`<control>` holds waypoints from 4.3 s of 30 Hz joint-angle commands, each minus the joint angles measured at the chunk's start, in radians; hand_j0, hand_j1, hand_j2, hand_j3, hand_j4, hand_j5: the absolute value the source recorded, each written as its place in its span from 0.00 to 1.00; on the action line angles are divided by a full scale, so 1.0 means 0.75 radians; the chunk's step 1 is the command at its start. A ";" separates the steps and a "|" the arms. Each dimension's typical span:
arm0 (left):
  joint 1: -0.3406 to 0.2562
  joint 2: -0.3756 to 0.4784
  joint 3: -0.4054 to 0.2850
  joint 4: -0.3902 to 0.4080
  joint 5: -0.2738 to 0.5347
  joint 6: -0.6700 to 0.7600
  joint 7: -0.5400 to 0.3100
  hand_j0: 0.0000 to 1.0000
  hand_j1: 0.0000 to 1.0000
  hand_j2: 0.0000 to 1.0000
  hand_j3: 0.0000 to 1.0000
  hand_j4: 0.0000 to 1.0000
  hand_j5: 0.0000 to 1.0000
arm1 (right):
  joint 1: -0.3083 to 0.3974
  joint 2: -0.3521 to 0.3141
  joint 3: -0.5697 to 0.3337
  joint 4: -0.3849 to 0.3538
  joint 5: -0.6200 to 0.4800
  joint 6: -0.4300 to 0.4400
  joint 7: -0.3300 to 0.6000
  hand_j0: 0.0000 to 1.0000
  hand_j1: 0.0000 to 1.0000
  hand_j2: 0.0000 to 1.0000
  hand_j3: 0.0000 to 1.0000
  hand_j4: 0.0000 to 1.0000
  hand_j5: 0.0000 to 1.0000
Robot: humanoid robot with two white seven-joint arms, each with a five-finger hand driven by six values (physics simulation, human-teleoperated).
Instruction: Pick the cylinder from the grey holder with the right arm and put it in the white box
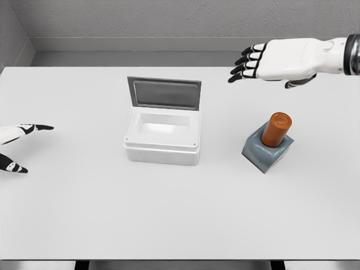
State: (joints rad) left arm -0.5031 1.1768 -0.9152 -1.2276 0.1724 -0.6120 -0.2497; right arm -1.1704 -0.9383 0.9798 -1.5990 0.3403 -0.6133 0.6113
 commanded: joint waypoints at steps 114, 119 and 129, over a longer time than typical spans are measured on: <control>-0.049 -0.317 0.085 0.195 1.057 0.211 -0.482 1.00 1.00 1.00 1.00 1.00 1.00 | 0.092 -0.048 0.037 0.162 -0.104 0.003 -0.001 0.00 0.00 0.00 0.00 0.00 0.00; -0.049 -0.317 0.085 0.195 1.059 0.211 -0.482 1.00 1.00 1.00 1.00 1.00 1.00 | 0.082 0.151 0.046 0.171 -0.104 0.003 -0.001 0.00 0.00 0.00 0.00 0.00 0.00; -0.049 -0.319 0.099 0.195 1.057 0.211 -0.482 1.00 1.00 1.00 1.00 1.00 1.00 | 0.037 0.400 0.056 0.169 -0.102 0.003 -0.001 0.00 0.00 0.00 0.00 0.00 0.00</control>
State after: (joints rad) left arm -0.5400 0.9374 -0.8482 -1.0804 0.9586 -0.4548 -0.6108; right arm -1.1444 -0.6737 1.0219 -1.4724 0.2740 -0.6144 0.6119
